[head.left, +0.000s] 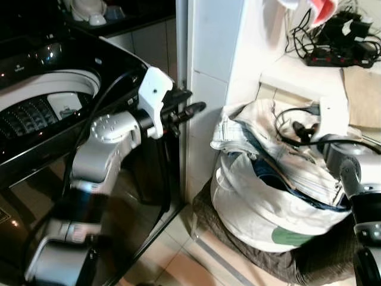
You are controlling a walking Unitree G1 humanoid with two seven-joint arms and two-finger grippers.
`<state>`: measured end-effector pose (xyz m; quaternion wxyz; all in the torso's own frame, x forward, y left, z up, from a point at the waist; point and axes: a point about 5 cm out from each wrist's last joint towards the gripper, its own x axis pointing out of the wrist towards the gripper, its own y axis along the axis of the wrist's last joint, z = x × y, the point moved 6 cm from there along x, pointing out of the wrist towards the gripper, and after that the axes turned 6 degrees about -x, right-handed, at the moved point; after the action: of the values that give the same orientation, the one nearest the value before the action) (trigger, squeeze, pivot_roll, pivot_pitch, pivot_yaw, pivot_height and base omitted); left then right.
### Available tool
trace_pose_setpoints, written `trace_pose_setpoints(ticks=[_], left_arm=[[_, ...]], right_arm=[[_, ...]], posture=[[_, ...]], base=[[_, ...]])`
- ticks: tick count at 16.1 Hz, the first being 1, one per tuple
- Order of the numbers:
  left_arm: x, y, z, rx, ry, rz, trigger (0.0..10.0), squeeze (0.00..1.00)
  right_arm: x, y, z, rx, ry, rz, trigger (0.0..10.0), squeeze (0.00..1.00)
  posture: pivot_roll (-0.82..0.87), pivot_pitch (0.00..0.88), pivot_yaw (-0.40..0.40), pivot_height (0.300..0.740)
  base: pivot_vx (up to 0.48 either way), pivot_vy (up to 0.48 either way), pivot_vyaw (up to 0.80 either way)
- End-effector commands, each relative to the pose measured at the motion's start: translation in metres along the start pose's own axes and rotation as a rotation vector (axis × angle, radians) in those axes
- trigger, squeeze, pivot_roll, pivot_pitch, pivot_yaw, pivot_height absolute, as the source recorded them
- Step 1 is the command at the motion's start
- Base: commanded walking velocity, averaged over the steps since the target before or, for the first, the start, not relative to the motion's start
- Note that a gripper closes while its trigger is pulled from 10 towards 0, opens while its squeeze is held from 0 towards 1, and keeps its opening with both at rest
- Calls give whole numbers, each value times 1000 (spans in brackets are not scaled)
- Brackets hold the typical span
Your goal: Clothes washing
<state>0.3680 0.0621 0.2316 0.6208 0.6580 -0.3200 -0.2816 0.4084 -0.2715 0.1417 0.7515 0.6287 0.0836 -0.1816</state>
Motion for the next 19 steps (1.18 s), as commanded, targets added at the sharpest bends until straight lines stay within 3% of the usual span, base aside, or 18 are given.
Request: trace_pose_setpoints(ticks=[1, 2, 9, 10, 15, 16, 17, 18, 19], left_arm=[[1, 4, 6, -4, -14, 12, 10000, 0], [-2, 3, 11, -15, -20, 11, 10000, 0], [-11, 4, 19, -31, -41, 8, 10000, 0], [-13, 3, 28, -33, -82, 1, 10000, 0], [-16, -6, 35, -32, -115, -45, 10000, 0], [-18, -9, 37, -37, -133, -68, 10000, 0], [-20, -11, 41, -43, -160, -82, 10000, 0], [-23, -14, 47, -50, -193, -98, 10000, 0], [-26, -16, 52, -51, -221, -116, 10000, 0]], right_arm=[[1, 11, 7, 16, -29, 45, 10000, 1000], [4, 13, 16, 19, -65, 62, 10000, 1000], [15, 11, 31, 81, -158, 113, 10000, 1000], [19, -2, 35, 99, -193, 70, 10000, 0], [25, -38, 20, 93, -136, -87, 10000, 0], [26, -44, 17, 126, -124, -113, 10000, 0], [26, -45, 15, 157, -116, -117, 6078, 0], [26, -46, 14, 171, -114, -124, 0, 0], [26, -47, 14, 176, -109, -127, 0, 0]], posture=[[-26, 0, 31, 740], [-21, 0, 30, 740], [-9, 0, 20, 740], [-5, 0, 19, 740], [2, 0, 13, 740], [2, 0, 13, 740], [2, 0, 13, 740], [2, 0, 13, 740], [8, 0, 2, 740]], base=[[0, 0, 0], [0, 0, 0], [0, 0, 0], [0, 0, 0], [0, 0, 0], [0, 0, 0], [0, 0, 0], [0, 0, 0], [0, 0, 0]])
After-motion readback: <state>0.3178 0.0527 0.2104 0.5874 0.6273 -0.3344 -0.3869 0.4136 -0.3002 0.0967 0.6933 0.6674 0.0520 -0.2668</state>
